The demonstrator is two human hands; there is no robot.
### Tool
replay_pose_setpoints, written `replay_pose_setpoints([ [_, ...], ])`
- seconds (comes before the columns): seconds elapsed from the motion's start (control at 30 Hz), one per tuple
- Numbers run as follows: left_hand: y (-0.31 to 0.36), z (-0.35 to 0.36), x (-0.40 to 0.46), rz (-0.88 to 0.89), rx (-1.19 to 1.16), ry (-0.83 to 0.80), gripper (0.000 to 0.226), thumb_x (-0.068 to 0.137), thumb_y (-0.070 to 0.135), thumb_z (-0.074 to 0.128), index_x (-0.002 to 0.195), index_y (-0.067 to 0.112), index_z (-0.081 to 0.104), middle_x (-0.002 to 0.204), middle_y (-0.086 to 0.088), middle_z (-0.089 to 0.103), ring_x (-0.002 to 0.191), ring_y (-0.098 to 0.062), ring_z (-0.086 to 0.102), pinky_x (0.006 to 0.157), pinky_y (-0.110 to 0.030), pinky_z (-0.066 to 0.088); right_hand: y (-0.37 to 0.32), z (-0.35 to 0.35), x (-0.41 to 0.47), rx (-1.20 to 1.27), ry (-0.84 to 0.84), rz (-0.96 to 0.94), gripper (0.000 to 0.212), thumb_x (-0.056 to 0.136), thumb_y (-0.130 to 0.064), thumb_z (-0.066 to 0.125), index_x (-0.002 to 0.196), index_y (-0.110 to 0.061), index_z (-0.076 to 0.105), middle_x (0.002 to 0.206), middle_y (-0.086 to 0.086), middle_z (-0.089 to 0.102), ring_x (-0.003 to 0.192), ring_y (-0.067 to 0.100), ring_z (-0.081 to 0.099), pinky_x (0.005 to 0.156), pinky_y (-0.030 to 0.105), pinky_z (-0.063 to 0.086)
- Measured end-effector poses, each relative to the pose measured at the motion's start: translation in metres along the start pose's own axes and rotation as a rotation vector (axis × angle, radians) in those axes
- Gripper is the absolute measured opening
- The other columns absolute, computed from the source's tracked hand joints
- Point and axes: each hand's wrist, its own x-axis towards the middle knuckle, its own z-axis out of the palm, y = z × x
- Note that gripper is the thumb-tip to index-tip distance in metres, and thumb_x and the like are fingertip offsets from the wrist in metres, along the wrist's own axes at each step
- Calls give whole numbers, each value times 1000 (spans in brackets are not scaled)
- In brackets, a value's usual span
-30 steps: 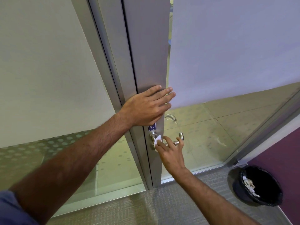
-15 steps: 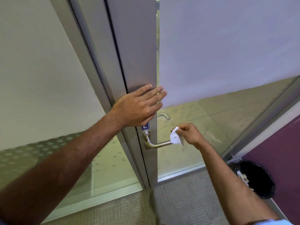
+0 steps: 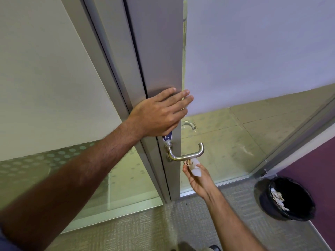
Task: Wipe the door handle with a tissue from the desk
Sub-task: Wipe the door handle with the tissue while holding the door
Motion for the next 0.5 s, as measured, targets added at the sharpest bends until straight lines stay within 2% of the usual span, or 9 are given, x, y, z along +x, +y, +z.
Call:
replay_pose_setpoints([
  [0.07,1,1,0,-3,-5,2,38,108,29,40,129,11,66,160,-14,47,150,-31,41,124,-47,27,10,6,2,-67,-10,21,16,97,5,52,110,6,60,97,20,64,84,27,66,76,35,63],
  [0.13,1,0,0,-5,-12,-3,38,108,29,39,129,11,66,160,-13,47,150,-31,40,124,-47,28,17,6,9,-124,19,74,15,93,4,59,108,8,60,108,24,67,96,33,70,86,42,61],
  [0.2,2,1,0,-5,-15,-5,38,108,29,39,129,11,66,160,-13,46,151,-31,40,124,-48,28,23,8,11,-300,58,97,9,89,4,65,98,6,63,109,25,71,95,34,73,89,42,59],
  [0.27,1,1,0,-7,-13,1,38,108,28,39,128,11,67,160,-13,47,150,-30,41,123,-47,29,26,13,17,-488,136,34,7,85,1,71,83,-1,65,98,23,72,80,29,71,75,36,60],
  [0.3,1,1,0,-8,-12,3,38,108,28,39,127,10,67,160,-13,47,150,-30,41,123,-47,29,26,18,19,-524,168,4,8,84,-1,74,82,-2,66,95,23,71,77,28,69,70,35,59],
  [0.37,1,2,-1,-7,-9,4,39,109,28,38,128,10,67,160,-12,47,150,-30,41,123,-47,30,24,29,23,-467,121,-20,14,84,-3,74,95,2,70,104,22,74,88,28,71,83,39,58],
  [0.4,1,2,-1,-7,-4,2,39,109,28,37,128,10,66,160,-12,47,150,-30,41,123,-47,30,24,35,24,-399,63,9,21,86,-4,72,105,3,70,110,20,74,97,27,72,91,39,56],
  [0.43,1,2,-1,-7,1,-1,40,109,28,37,129,10,66,160,-12,47,150,-30,41,123,-47,29,24,42,23,-303,11,51,25,90,-3,66,113,4,67,111,17,75,100,24,73,93,35,56],
  [0.5,1,2,-1,-2,9,-5,41,109,28,36,130,10,66,161,-13,46,150,-30,41,124,-47,28,25,56,20,-124,-70,104,24,96,3,52,118,2,60,91,5,79,81,13,75,75,24,60],
])
